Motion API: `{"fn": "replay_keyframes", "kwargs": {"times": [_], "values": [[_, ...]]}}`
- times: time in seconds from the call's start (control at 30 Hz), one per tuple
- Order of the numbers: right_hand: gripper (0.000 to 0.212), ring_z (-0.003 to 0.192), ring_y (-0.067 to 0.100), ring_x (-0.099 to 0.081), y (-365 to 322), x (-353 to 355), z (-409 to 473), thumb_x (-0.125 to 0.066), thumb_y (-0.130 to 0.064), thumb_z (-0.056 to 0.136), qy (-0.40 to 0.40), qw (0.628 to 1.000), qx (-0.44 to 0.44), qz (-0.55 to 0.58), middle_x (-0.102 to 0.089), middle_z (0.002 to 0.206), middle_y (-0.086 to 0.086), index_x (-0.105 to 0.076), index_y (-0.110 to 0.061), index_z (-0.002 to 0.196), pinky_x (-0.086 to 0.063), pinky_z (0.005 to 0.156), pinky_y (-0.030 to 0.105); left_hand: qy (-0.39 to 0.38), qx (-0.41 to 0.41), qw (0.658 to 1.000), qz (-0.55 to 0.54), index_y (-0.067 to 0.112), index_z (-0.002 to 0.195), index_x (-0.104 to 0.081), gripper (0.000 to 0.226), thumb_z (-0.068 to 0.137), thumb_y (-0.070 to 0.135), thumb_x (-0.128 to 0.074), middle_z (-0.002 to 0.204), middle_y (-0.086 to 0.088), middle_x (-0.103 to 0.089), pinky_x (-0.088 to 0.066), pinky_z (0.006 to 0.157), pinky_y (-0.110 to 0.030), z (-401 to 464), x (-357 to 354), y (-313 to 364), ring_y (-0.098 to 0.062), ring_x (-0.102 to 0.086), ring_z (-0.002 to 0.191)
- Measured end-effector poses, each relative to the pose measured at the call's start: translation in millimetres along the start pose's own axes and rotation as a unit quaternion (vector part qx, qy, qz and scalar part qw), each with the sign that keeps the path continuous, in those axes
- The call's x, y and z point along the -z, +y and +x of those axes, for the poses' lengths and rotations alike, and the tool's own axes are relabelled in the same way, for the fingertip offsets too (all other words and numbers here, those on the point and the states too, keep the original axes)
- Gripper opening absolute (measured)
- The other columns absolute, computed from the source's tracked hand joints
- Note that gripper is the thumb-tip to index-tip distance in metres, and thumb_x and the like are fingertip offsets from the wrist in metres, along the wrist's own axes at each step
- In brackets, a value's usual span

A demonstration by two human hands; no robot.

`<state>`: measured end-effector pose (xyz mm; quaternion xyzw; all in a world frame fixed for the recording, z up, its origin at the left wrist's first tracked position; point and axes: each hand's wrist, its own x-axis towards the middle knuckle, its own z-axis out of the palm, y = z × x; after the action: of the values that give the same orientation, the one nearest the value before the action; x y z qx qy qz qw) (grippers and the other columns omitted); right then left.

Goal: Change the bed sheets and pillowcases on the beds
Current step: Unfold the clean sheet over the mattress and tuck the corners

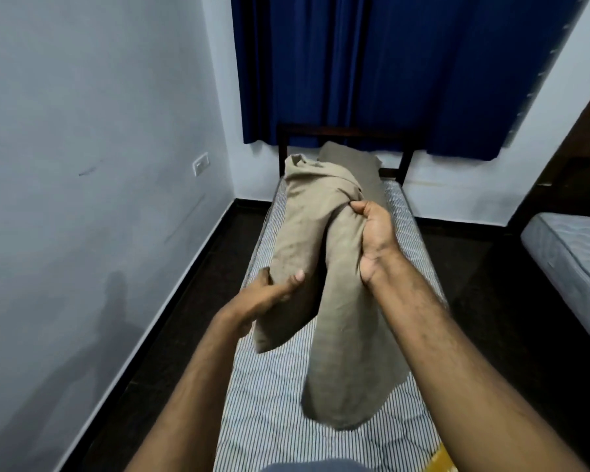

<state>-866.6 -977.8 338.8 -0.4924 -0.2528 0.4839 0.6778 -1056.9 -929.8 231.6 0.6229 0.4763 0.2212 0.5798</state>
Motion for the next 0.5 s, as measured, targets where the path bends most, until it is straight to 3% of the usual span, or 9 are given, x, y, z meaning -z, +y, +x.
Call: {"fn": "replay_keyframes", "kwargs": {"times": [0.07,0.13,0.2,0.3,0.33,0.4,0.43,0.47,0.5], "values": [[0.028,0.058,0.012,-0.067,-3.2,-6.6,-1.5,-0.044,-0.018,0.100,0.006,0.998,-0.011,0.062,-0.069,0.062,0.000,-0.063,-0.011,0.080,-0.053,0.058,0.023,-0.085,0.010,0.996,-0.018,0.016,0.134,-0.052,0.090,0.063,0.051,-0.094,0.128,0.002,-0.069,-0.047,0.109,-0.040,-2.6,4.9,-19.3,-0.015,-0.063,0.121],[0.021,0.066,0.016,-0.068,-7.7,-10.4,-1.0,-0.053,-0.022,0.088,-0.017,0.994,-0.005,0.110,-0.069,0.068,0.004,-0.065,-0.007,0.080,-0.053,0.068,0.022,-0.098,-0.014,0.992,-0.083,0.002,0.130,-0.060,0.064,0.076,0.021,-0.089,0.122,-0.011,-0.072,-0.050,0.105,-0.043,-6.9,-3.6,-28.0,-0.027,-0.065,0.120],[0.016,0.067,0.015,-0.067,-7.1,-5.6,6.7,-0.055,-0.023,0.085,-0.020,0.997,0.019,0.072,-0.069,0.067,0.001,-0.064,-0.010,0.084,-0.054,0.074,0.025,-0.033,-0.024,0.987,-0.153,-0.007,0.116,-0.068,0.036,0.086,0.011,-0.077,0.109,-0.021,-0.074,-0.057,0.092,-0.039,-16.2,-14.3,-16.8,-0.035,-0.068,0.109],[0.019,0.073,0.019,-0.071,-3.3,11.1,20.7,-0.058,-0.029,0.091,0.059,0.995,0.051,-0.069,-0.073,0.076,0.000,-0.066,-0.012,0.089,-0.057,0.077,0.037,0.054,-0.046,0.978,-0.196,-0.004,0.105,-0.070,0.022,0.097,0.016,-0.064,0.088,-0.013,-0.077,-0.058,0.068,-0.028,-24.6,-9.8,14.2,-0.024,-0.073,0.082],[0.022,0.085,0.026,-0.072,0.6,17.7,26.9,-0.063,-0.030,0.088,0.111,0.977,0.089,-0.162,-0.074,0.087,0.005,-0.067,-0.011,0.097,-0.057,0.082,0.040,0.069,-0.059,0.974,-0.206,-0.002,0.107,-0.070,0.023,0.099,0.018,-0.062,0.087,-0.010,-0.077,-0.056,0.065,-0.025,-27.6,-5.9,26.1,-0.020,-0.073,0.078],[0.045,0.112,0.035,-0.062,15.7,28.2,32.5,-0.069,-0.029,0.086,0.162,0.871,0.131,-0.444,-0.067,0.115,0.015,-0.058,-0.010,0.125,-0.051,0.093,0.041,0.092,-0.078,0.967,-0.226,-0.002,0.113,-0.070,0.026,0.100,0.019,-0.061,0.092,-0.009,-0.076,-0.056,0.066,-0.024,-31.9,-3.8,44.5,-0.019,-0.073,0.082],[0.054,0.119,0.037,-0.056,25.9,29.7,29.3,-0.069,-0.032,0.086,0.148,0.823,0.144,-0.529,-0.061,0.125,0.019,-0.053,-0.011,0.133,-0.048,0.098,0.044,0.104,-0.080,0.963,-0.235,-0.003,0.114,-0.069,0.027,0.099,0.017,-0.061,0.095,-0.011,-0.075,-0.057,0.068,-0.025,-32.8,-5.7,50.6,-0.021,-0.072,0.085],[0.053,0.121,0.037,-0.054,37.1,30.9,27.5,-0.067,-0.037,0.086,0.117,0.807,0.163,-0.556,-0.059,0.127,0.018,-0.055,-0.014,0.133,-0.047,0.100,0.048,0.111,-0.077,0.958,-0.252,-0.005,0.115,-0.068,0.027,0.099,0.015,-0.061,0.096,-0.013,-0.075,-0.057,0.069,-0.027,-32.6,-8.5,54.9,-0.022,-0.071,0.084],[0.046,0.115,0.032,-0.057,48.4,28.7,19.6,-0.064,-0.042,0.085,0.073,0.814,0.198,-0.540,-0.062,0.121,0.014,-0.062,-0.019,0.124,-0.049,0.097,0.049,0.119,-0.071,0.950,-0.279,-0.007,0.115,-0.067,0.027,0.098,0.014,-0.061,0.095,-0.016,-0.074,-0.058,0.068,-0.029,-32.0,-10.2,56.5,-0.023,-0.071,0.080]]}}
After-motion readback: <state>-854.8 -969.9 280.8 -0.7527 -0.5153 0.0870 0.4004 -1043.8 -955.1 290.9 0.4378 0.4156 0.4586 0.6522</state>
